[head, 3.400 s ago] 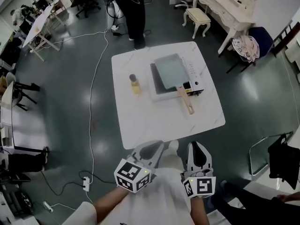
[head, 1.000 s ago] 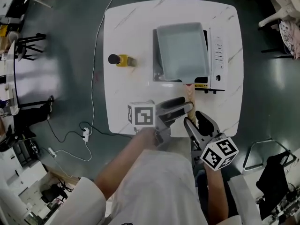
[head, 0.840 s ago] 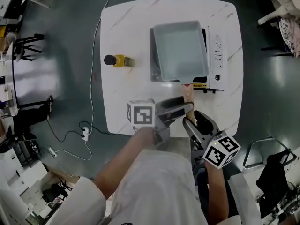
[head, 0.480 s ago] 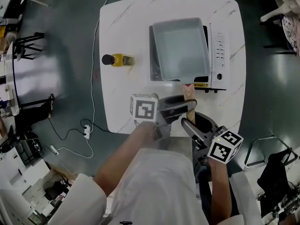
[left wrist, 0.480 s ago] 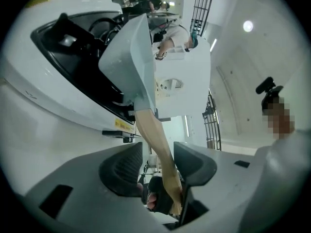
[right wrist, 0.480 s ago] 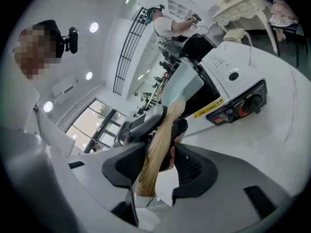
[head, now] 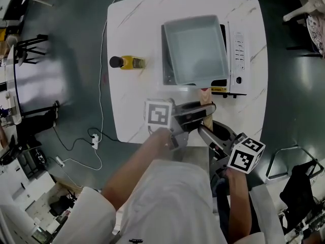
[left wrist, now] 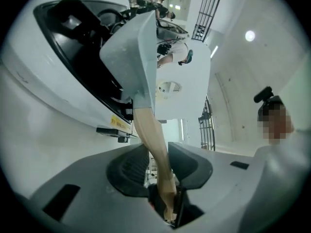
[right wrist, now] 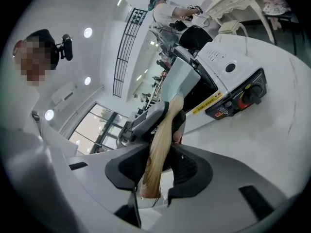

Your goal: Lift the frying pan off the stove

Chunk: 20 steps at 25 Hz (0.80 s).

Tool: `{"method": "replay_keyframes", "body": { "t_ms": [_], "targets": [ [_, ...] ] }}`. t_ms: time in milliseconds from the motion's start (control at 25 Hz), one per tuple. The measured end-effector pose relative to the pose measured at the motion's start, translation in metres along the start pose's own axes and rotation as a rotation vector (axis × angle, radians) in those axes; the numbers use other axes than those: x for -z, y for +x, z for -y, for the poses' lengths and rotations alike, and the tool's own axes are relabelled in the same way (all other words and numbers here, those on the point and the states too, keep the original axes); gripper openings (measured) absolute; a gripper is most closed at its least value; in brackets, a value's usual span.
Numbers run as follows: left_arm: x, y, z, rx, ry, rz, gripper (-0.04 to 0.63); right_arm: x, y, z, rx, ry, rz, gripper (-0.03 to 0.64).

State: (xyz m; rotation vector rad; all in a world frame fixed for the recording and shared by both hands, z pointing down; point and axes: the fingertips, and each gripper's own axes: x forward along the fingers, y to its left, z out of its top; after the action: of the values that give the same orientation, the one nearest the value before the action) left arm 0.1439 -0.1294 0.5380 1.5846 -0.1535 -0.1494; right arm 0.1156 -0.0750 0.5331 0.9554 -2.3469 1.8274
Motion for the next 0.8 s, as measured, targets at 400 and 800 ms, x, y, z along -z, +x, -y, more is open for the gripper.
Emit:
{"method": "replay_keyframes", "body": {
  "t_ms": [400, 800],
  "targets": [
    [0.004, -0.004, -0.002, -0.039, 0.012, -0.017, 0.117, 0.003, -0.001, -0.003, -0.016, 0.030, 0.040, 0.120],
    [0.009, -0.012, 0.015, -0.033, 0.061, -0.043, 0.118, 0.008, -0.001, -0.018, -0.047, 0.023, 0.057, 0.118]
  ]
}}
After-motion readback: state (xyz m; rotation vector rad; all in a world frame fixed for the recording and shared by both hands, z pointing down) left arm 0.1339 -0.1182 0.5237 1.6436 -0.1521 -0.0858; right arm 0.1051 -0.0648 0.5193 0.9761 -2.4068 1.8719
